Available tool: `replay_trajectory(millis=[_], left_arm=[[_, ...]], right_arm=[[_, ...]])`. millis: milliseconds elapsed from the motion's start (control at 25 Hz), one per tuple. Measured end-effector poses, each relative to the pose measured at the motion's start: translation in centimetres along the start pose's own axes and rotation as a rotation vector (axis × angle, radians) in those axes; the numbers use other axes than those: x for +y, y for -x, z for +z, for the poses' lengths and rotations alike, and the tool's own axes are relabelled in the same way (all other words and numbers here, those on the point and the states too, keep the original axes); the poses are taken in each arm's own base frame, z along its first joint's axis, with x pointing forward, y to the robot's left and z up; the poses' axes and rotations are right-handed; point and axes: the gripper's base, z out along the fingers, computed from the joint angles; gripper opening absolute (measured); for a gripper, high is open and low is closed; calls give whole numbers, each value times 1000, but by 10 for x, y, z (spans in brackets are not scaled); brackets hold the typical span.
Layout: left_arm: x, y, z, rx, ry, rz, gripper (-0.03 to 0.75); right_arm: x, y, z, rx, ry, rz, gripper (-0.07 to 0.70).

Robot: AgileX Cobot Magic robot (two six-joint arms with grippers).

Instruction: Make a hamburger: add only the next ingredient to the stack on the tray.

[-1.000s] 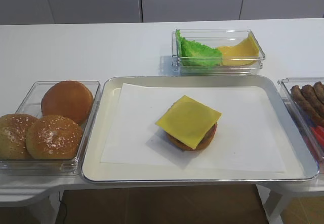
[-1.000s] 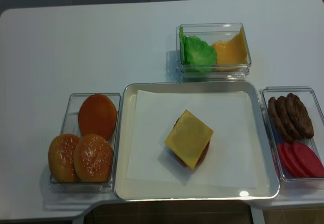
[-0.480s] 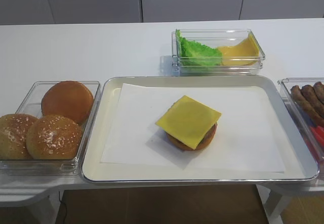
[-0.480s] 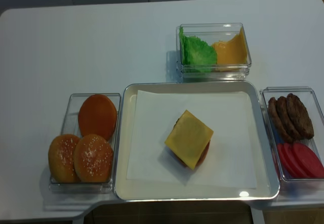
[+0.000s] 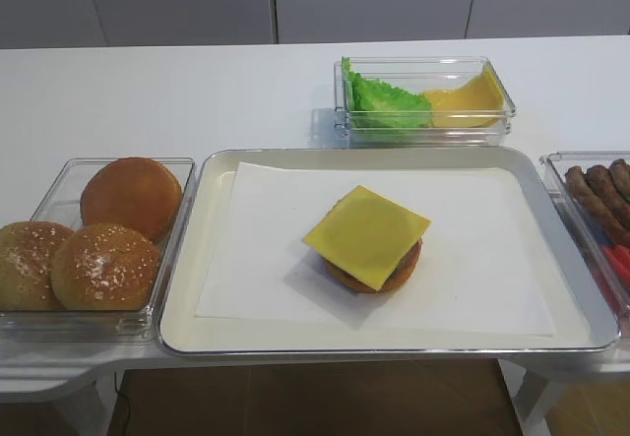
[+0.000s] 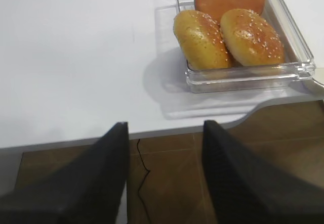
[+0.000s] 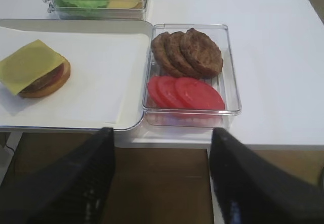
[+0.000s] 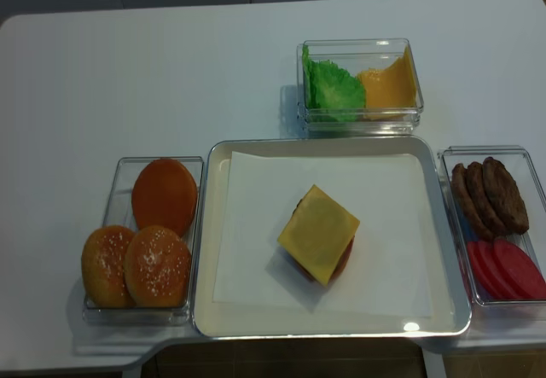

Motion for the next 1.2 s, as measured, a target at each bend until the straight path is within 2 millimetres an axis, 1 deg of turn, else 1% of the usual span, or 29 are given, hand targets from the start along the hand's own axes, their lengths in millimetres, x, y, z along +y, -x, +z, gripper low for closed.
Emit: replay_trajectory(millis=[120, 240, 400, 680, 1200], left_arm=[[0, 0, 0, 0, 0, 0, 349], [0, 0, 0, 0, 0, 0, 349], [0, 0, 0, 0, 0, 0, 349], [0, 0, 0, 0, 0, 0, 349], [0, 0, 0, 0, 0, 0, 349]], right_arm=[[-1, -12, 2, -12, -4, -9, 444], [-2, -17, 13, 3, -6, -12, 444], [-3, -21, 28, -2, -5, -8, 444], [-5, -26, 45, -7, -14, -2, 444], [-11, -32, 50, 38, -74, 10, 444]])
